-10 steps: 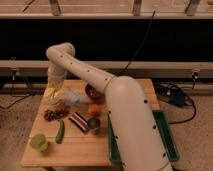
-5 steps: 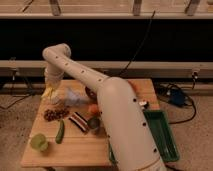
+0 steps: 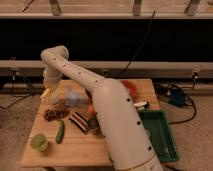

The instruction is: Place banana in paper cup

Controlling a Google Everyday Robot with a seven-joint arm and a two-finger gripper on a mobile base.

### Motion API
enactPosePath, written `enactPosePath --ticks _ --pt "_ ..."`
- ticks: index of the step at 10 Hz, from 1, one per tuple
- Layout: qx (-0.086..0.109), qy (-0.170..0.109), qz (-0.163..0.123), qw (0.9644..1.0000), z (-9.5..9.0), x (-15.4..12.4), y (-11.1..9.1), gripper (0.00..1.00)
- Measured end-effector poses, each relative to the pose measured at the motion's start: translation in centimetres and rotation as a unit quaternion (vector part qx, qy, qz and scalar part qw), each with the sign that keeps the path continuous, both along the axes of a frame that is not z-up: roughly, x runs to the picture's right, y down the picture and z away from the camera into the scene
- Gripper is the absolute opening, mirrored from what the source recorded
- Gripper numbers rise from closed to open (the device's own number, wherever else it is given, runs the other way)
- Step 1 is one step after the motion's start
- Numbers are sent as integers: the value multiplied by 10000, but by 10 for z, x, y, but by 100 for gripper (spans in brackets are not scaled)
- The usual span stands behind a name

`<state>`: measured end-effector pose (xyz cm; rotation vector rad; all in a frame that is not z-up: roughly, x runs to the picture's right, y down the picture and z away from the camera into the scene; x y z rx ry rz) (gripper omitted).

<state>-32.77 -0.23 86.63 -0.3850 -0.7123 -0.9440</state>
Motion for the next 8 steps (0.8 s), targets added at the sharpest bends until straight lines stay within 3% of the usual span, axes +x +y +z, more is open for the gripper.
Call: enactPosePath --ticks 5,8 --pt "51 81 -90 9999 -2 6 1 80" --pt "239 185 -20 9995 -12 37 -9 80"
